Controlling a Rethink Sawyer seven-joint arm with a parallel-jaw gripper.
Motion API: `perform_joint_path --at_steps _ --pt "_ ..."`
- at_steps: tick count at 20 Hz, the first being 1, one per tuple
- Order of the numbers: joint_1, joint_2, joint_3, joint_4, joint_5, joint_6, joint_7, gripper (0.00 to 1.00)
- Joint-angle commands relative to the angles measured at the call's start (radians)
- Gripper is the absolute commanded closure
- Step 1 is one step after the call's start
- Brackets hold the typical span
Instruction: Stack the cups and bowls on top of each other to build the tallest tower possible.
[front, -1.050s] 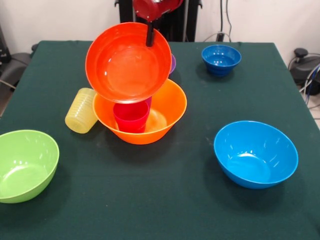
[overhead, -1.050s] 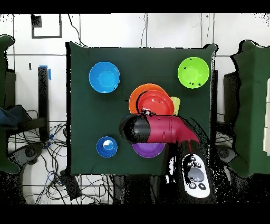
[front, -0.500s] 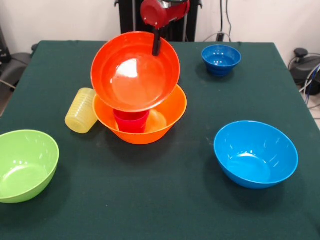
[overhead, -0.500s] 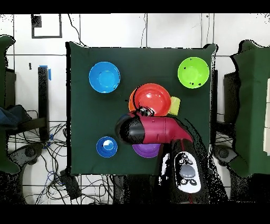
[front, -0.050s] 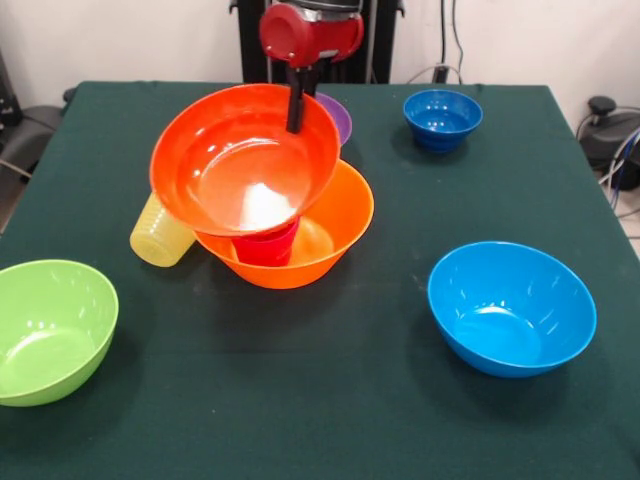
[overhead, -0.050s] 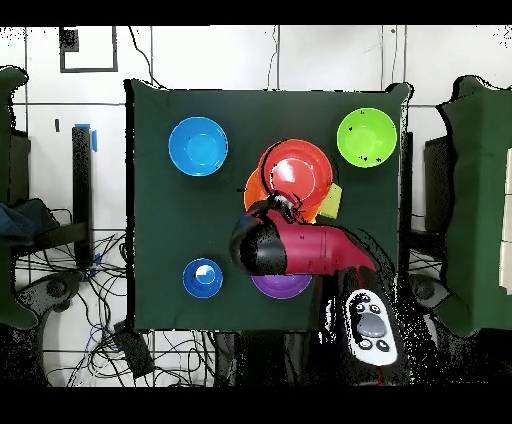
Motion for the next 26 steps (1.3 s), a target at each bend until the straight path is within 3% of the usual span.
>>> perform_joint_path --at_steps 1,3,6,11,23,26 --pt "-0.154 -0.015 0.263 0.123 -0.104 -0.106 0.08 1.0" --pt "-0.163 -0.036 0.28 0.15 -0.127 -0.13 0.086 1.0" --pt "-0.135 -0.053 0.244 0.175 -0.136 -0.155 0.134 1.0" --pt "-0.092 -0.054 0.173 0.235 -0.167 -0.277 0.205 1.0" --pt "-0.067 -0.034 0.128 0.25 -0.149 -0.318 0.231 1.0" --pt "-0.093 -0.026 0.152 0.247 -0.159 -0.316 0.23 1.0"
